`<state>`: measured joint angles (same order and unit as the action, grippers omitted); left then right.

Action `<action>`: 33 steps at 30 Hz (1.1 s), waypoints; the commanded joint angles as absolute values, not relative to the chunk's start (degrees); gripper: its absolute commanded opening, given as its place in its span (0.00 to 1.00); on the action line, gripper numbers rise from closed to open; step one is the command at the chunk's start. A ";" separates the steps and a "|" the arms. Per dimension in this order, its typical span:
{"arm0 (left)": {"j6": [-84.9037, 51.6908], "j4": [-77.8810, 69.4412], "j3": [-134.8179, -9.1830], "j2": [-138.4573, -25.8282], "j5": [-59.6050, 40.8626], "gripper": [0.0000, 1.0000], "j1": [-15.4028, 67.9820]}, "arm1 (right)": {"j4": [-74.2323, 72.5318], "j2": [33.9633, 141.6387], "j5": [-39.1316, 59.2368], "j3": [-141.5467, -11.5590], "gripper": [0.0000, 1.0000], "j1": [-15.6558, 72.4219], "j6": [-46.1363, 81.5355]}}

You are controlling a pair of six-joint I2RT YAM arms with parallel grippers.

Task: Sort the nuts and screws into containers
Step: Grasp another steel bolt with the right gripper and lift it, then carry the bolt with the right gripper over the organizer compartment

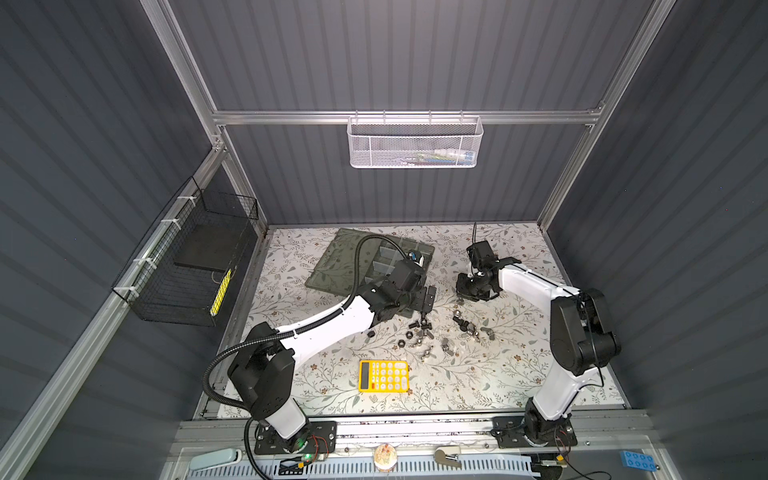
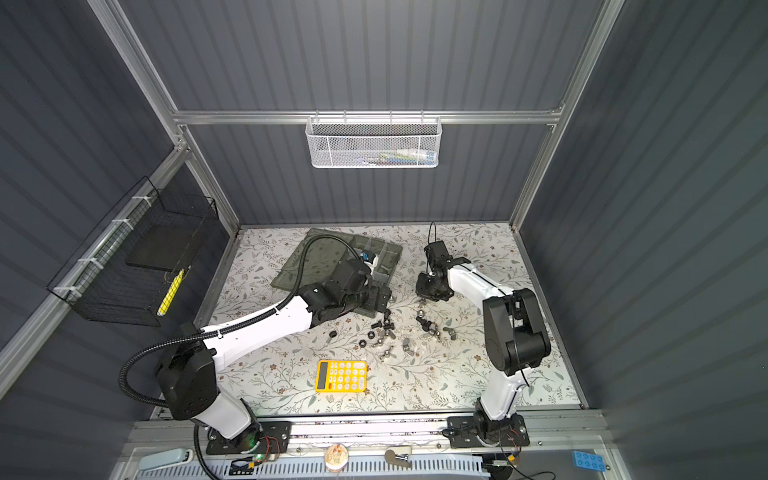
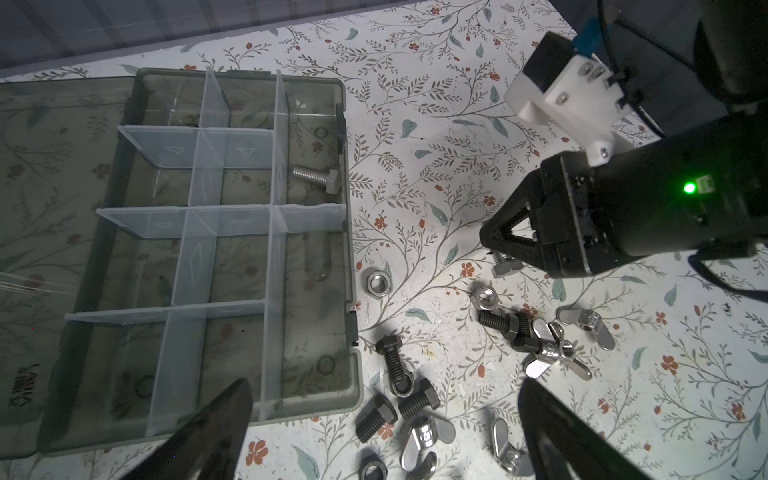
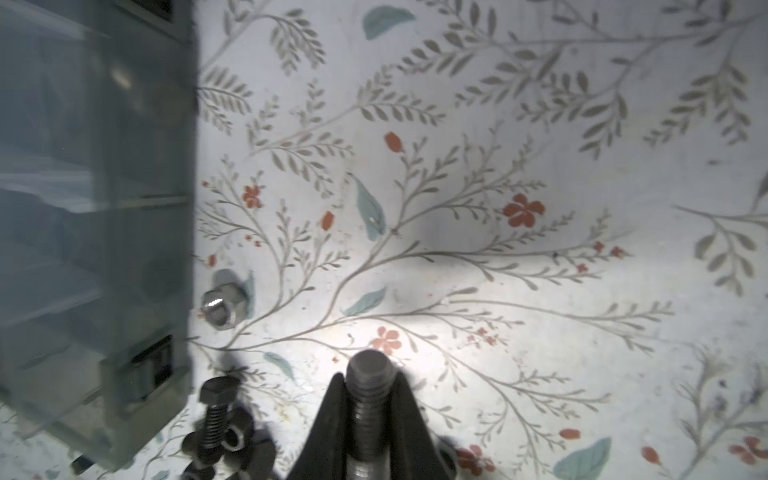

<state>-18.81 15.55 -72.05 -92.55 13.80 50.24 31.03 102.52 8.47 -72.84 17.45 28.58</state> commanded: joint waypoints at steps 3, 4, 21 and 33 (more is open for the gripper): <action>-13.34 13.72 -72.54 -87.55 20.21 1.00 50.63 | 29.26 104.52 13.23 -81.79 0.07 18.54 30.47; -12.33 12.49 -71.74 -86.71 20.84 1.00 50.58 | 29.10 105.41 13.78 -83.59 0.07 18.63 30.84; -6.98 9.42 -74.85 -90.30 22.18 1.00 47.06 | 25.98 125.38 17.62 -110.06 0.07 20.09 37.16; -14.13 15.54 -76.33 -94.04 15.16 1.00 41.88 | 25.67 136.67 17.62 -116.89 0.09 21.43 37.27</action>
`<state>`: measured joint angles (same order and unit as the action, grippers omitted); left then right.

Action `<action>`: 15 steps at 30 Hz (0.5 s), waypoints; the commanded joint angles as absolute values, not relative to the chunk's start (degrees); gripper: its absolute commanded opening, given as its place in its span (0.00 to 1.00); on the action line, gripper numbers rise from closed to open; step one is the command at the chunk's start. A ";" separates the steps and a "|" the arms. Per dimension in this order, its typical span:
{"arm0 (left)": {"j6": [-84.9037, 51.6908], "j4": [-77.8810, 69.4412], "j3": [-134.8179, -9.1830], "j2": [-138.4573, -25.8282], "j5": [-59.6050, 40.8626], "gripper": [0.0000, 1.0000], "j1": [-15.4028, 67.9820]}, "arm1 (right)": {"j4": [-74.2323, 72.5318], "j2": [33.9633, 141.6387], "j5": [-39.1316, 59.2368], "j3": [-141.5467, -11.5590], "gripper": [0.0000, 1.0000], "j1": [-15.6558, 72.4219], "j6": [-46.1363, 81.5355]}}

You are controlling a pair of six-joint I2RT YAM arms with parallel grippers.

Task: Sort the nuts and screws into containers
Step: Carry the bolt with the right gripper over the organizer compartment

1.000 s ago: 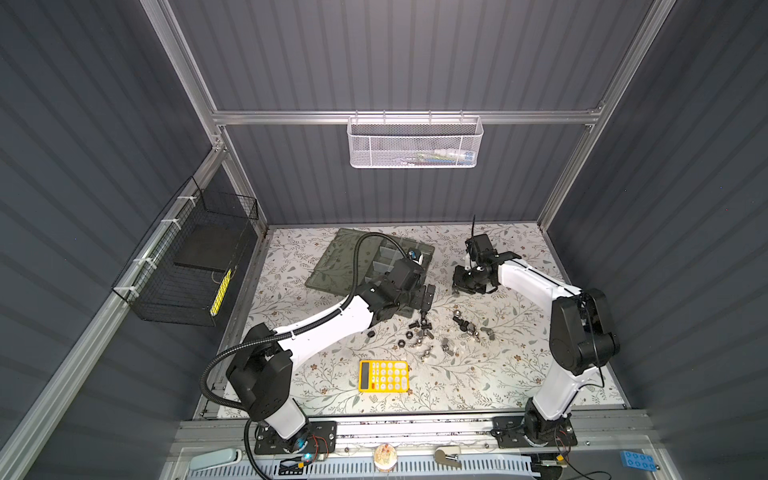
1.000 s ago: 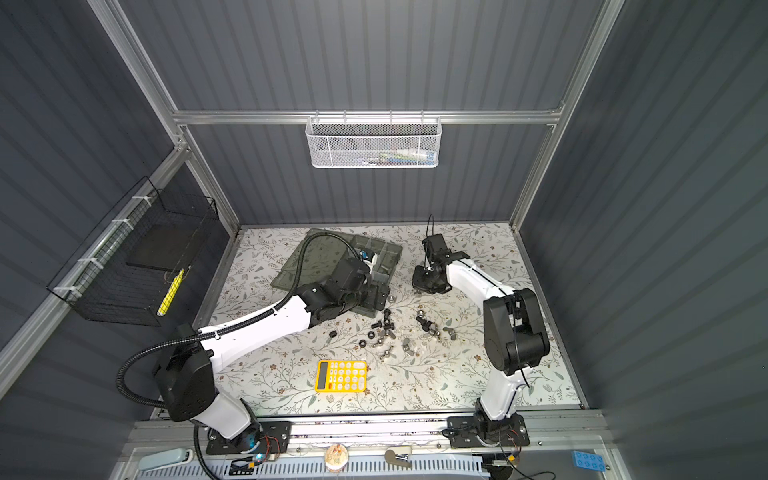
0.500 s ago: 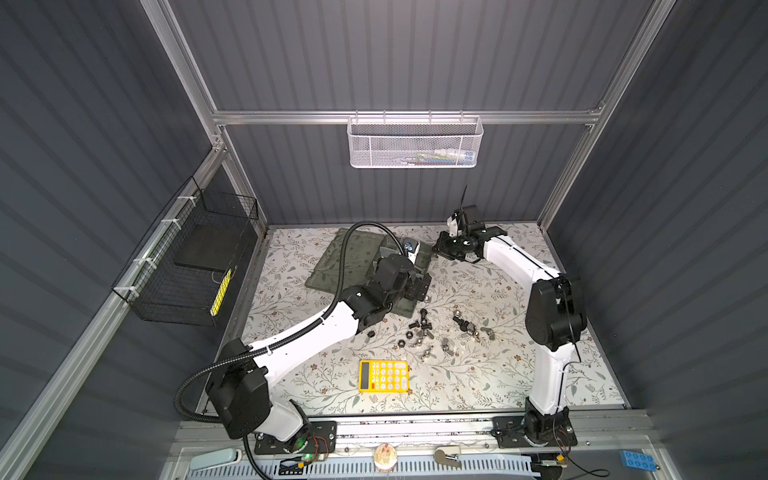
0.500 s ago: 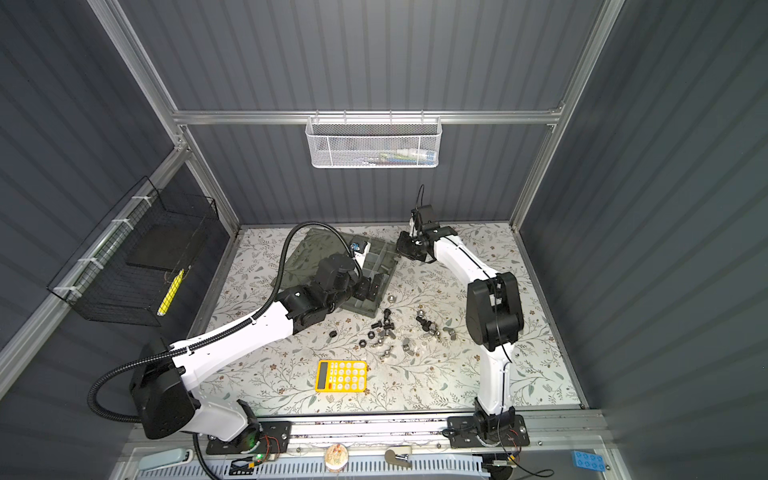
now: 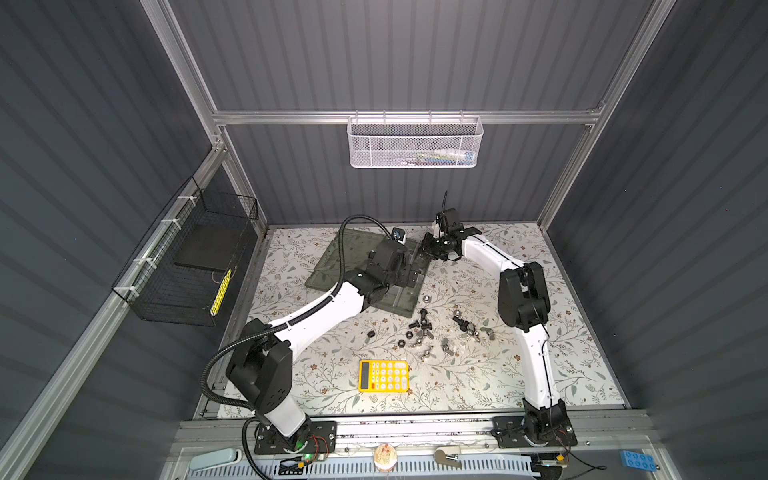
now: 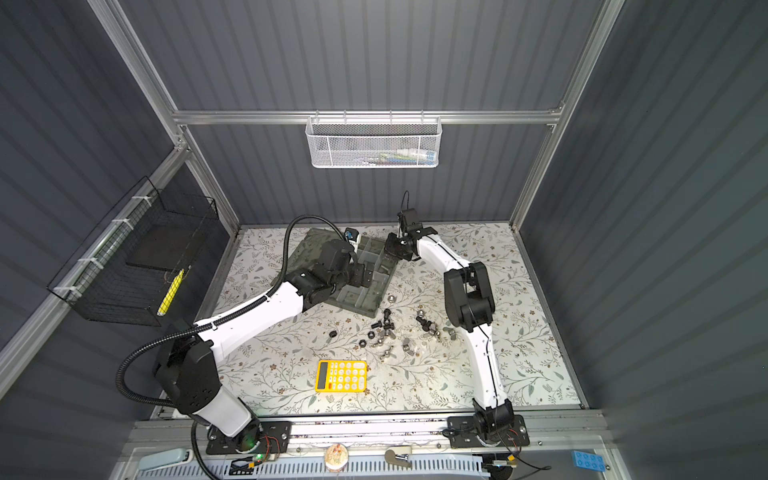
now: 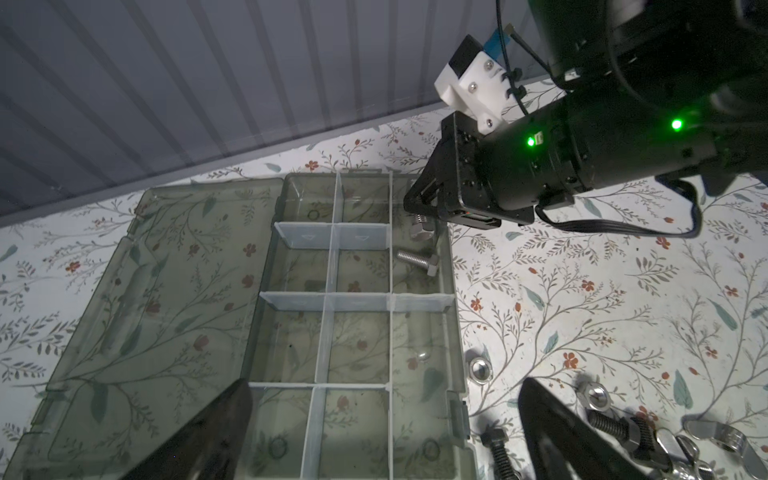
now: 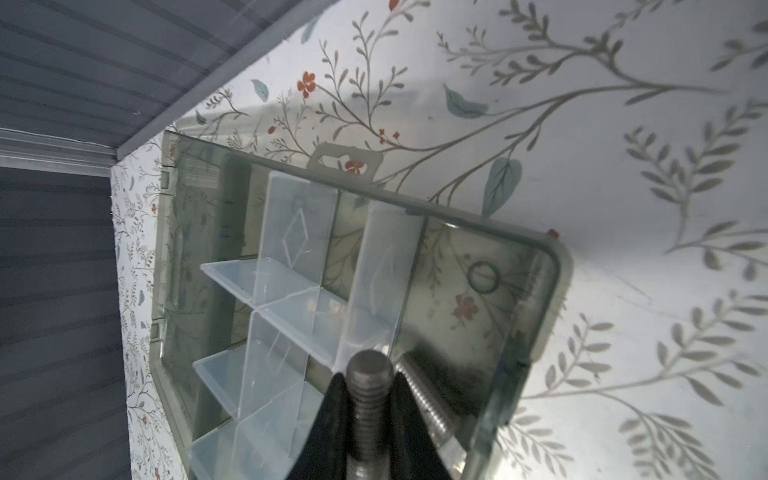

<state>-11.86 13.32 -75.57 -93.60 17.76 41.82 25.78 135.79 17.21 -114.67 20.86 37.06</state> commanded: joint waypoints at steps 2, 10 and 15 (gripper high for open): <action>-14.67 16.10 -75.92 -93.96 14.70 1.00 41.72 | 25.83 137.51 17.45 -117.11 0.10 21.53 37.21; -15.56 18.19 -74.75 -93.30 10.25 1.00 41.49 | 27.81 139.72 16.34 -118.92 0.18 22.15 36.65; -16.68 19.58 -74.53 -92.60 7.75 1.00 41.48 | 28.73 139.09 15.75 -119.65 0.22 22.21 36.25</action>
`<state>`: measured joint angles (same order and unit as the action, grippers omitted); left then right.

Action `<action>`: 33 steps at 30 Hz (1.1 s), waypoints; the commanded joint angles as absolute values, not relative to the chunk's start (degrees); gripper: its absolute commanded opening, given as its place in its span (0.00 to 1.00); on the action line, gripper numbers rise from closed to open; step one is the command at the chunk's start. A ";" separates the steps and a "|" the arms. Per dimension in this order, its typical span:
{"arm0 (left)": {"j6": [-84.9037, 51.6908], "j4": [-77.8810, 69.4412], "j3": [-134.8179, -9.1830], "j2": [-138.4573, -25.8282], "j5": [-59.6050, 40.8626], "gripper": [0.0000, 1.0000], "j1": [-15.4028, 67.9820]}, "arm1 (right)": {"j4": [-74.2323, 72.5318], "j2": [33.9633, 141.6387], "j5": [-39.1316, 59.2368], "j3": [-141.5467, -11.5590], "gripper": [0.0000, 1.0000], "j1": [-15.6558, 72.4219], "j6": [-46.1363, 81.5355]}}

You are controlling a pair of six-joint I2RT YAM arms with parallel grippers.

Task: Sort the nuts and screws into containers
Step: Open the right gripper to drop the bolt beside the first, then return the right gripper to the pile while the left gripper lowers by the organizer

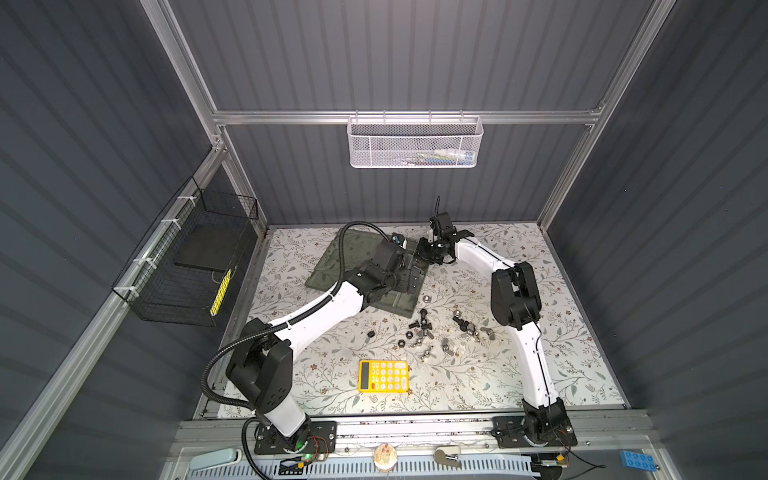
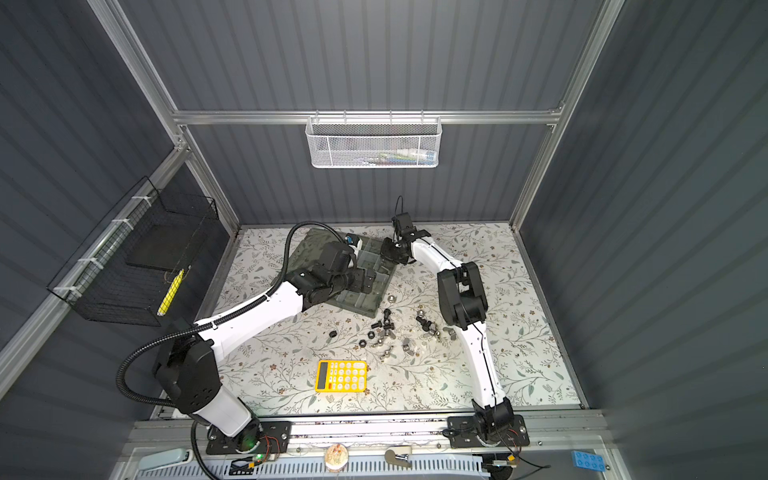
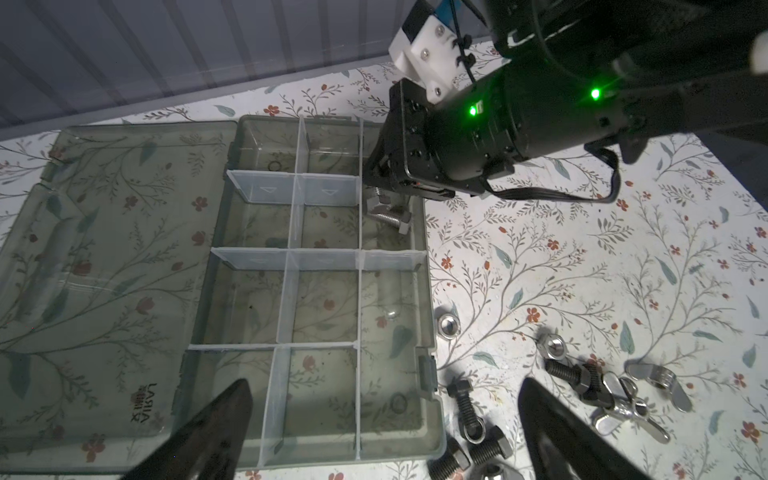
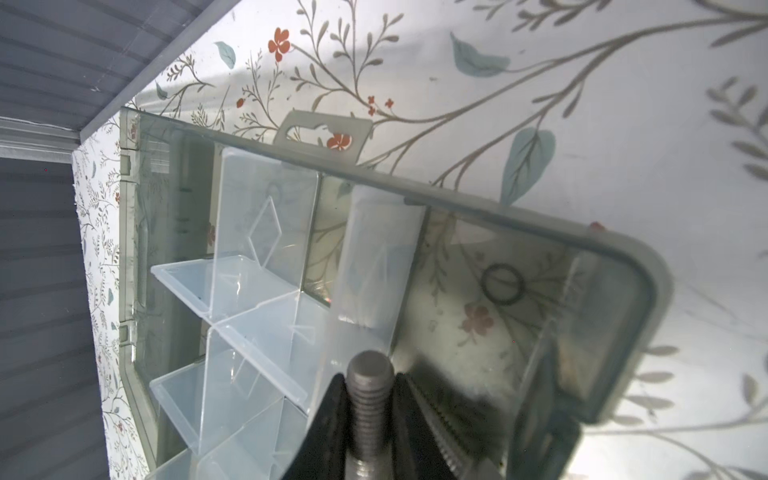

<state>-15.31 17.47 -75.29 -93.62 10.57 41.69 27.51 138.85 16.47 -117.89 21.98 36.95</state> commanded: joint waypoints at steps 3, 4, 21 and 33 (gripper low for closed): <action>-17.21 20.06 -74.20 -91.80 7.17 1.00 41.48 | 29.32 138.20 15.38 -119.60 0.27 22.20 35.67; -17.75 19.52 -73.72 -91.21 6.72 1.00 41.32 | 29.60 137.86 15.19 -119.51 0.28 22.28 35.44; -20.86 24.67 -76.28 -91.58 -1.78 1.00 41.32 | 28.34 127.38 11.97 -109.51 0.64 22.32 32.23; -25.12 24.87 -73.06 -89.60 -4.34 1.00 41.38 | 27.08 113.47 9.19 -96.21 0.99 22.67 29.20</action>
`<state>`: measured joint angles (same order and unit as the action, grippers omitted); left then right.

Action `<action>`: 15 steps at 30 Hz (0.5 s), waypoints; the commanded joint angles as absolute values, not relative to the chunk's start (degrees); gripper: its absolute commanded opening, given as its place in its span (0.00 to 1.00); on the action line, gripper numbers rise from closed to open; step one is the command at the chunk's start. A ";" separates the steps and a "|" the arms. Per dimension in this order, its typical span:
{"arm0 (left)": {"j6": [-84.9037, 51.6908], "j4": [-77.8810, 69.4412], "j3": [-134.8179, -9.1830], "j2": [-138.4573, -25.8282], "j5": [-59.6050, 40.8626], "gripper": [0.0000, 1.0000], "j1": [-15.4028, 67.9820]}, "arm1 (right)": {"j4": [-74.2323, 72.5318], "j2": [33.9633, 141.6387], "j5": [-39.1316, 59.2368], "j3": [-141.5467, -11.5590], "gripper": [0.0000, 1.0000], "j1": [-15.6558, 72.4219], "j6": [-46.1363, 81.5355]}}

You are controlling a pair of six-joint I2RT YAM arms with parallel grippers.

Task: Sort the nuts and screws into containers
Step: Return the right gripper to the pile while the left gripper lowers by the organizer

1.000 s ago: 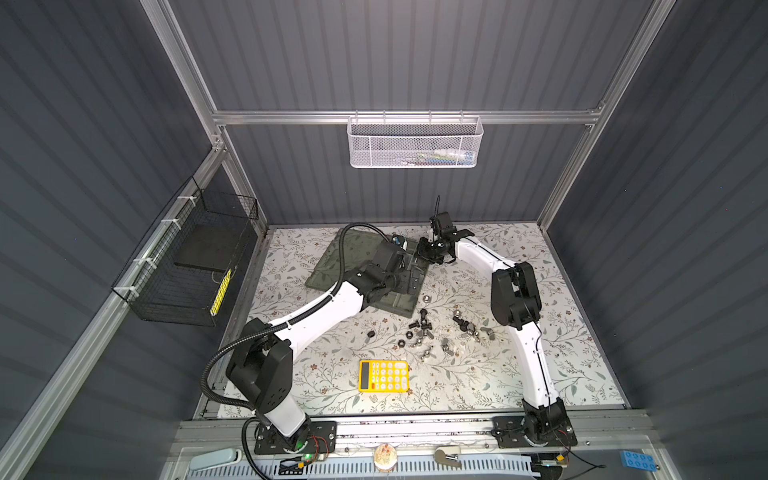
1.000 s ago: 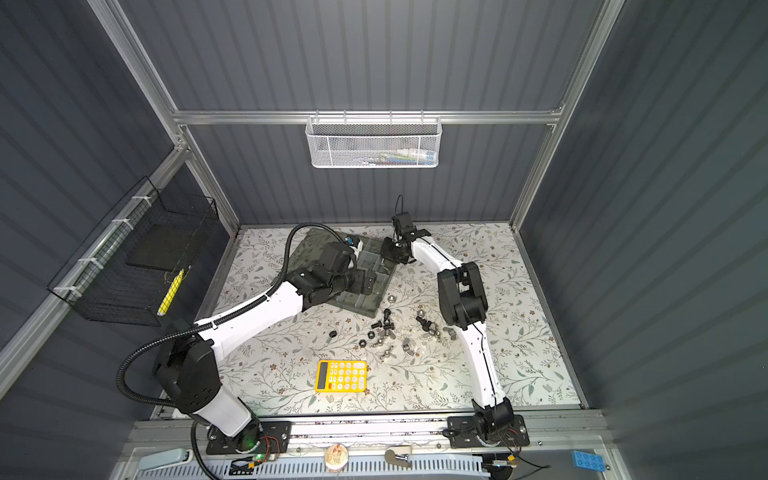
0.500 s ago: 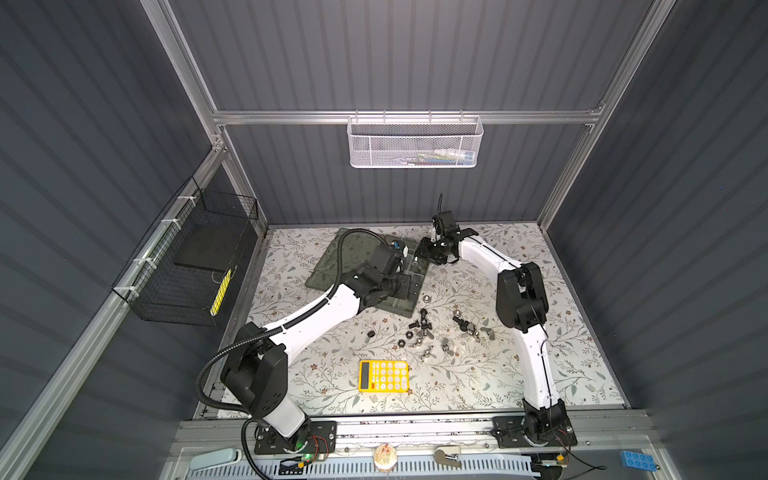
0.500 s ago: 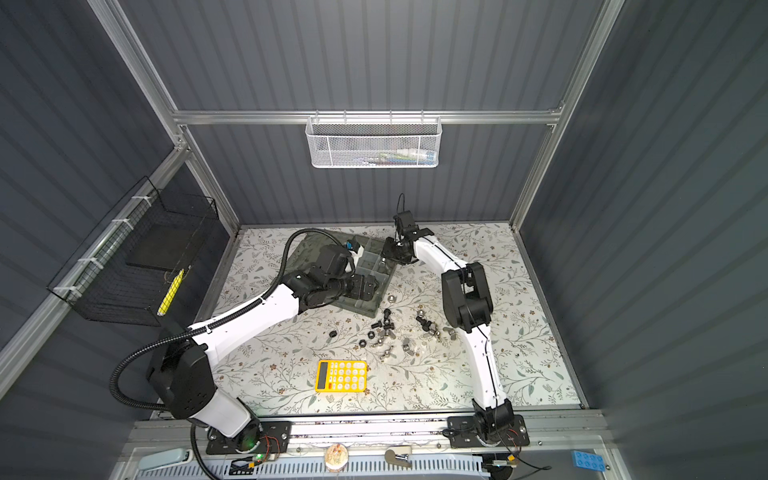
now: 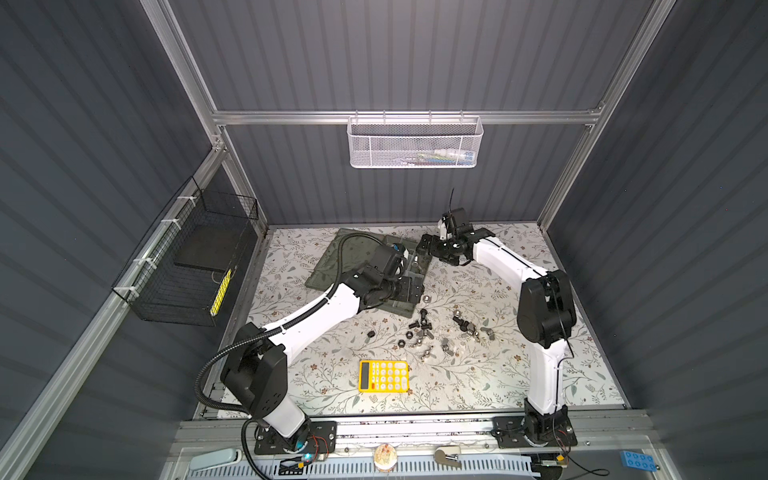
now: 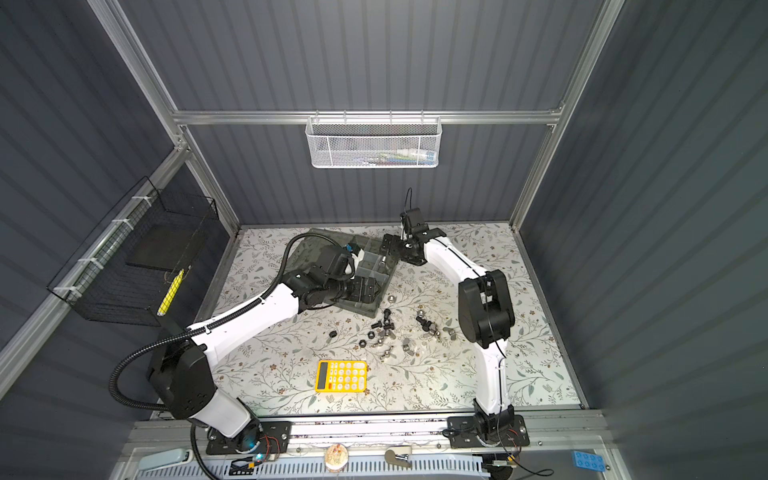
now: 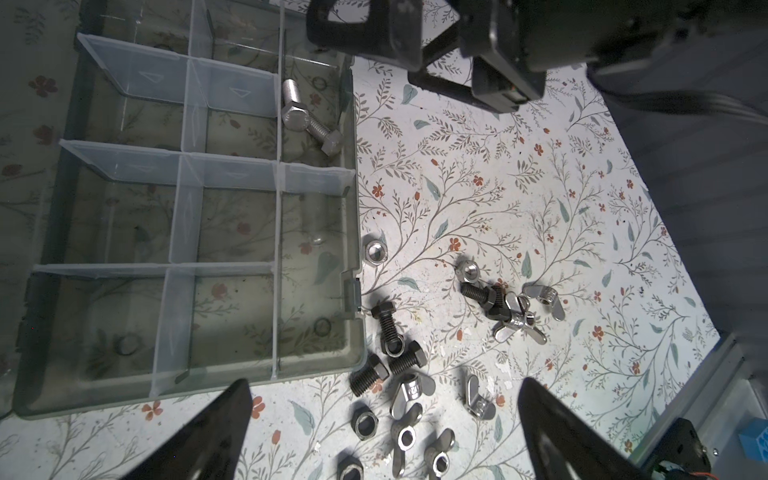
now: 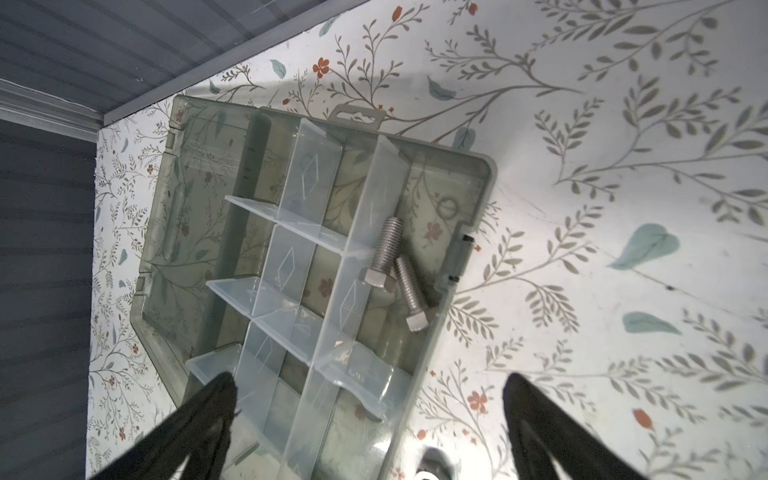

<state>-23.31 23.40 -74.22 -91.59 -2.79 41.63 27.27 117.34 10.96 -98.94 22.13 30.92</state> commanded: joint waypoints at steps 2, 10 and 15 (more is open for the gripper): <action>-25.55 24.72 -72.11 -89.01 -4.87 1.00 41.40 | 27.19 111.09 8.51 -93.89 0.99 22.78 28.57; -28.80 22.97 -67.37 -87.23 -7.09 1.00 41.33 | 28.74 101.18 5.52 -83.89 0.99 23.79 26.12; -33.96 20.24 -63.69 -88.36 -10.00 1.00 41.48 | 27.12 94.65 4.34 -74.38 0.99 23.86 26.26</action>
<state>-29.76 22.39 -65.93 -88.49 -6.96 41.63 27.07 97.47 6.37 -78.61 23.68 27.27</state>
